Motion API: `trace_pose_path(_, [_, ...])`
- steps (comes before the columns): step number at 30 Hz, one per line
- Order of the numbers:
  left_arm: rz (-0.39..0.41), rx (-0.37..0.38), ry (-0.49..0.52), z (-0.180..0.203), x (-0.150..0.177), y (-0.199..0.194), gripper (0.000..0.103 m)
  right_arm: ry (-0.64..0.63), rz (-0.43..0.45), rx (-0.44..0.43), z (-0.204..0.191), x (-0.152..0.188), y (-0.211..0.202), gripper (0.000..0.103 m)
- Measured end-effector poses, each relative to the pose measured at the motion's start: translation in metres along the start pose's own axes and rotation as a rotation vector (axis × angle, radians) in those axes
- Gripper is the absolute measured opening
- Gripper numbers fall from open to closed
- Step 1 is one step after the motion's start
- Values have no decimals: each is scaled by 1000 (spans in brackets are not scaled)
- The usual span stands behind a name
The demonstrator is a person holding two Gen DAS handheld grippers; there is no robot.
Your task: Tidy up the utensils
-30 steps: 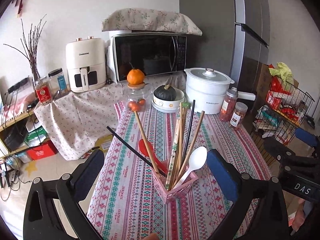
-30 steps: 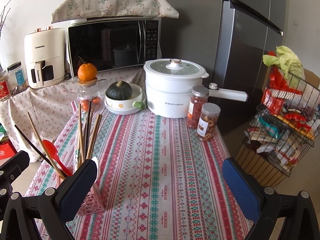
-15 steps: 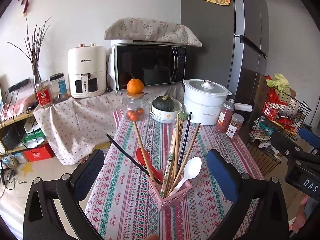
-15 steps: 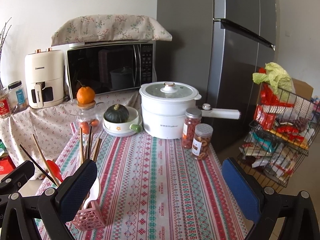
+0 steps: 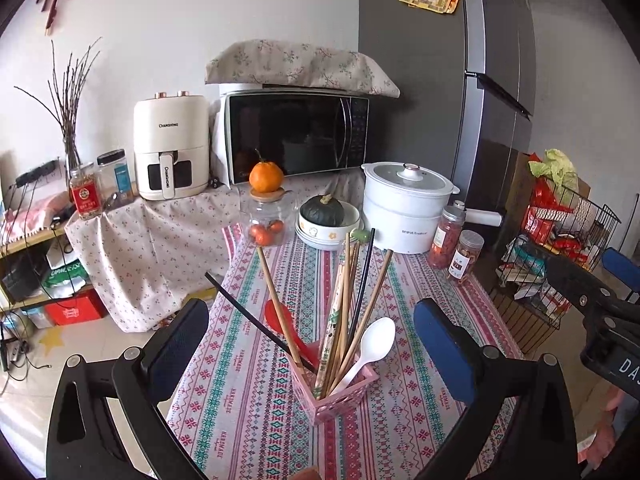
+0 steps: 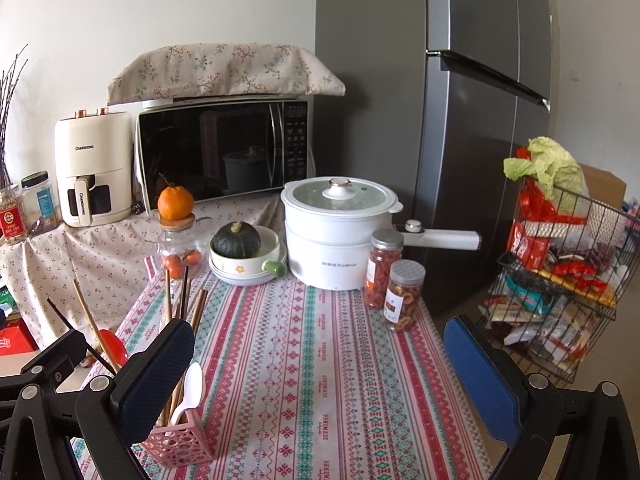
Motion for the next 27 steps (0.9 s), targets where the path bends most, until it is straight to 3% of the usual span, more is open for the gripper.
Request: trace_pose_path(27, [-34, 1, 0, -2, 4, 5, 103, 5, -33, -8, -3, 6, 8, 103])
Point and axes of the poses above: each gripper's, at about its wrist camera, not at the fingertips, and y roughly the way its jaws point, z to its right, x to its underside, the point moved 10 cm from there along y, roughly the way its jaws point, and after that the axes turned 2 degrees about -x, right-handed, at the moved point
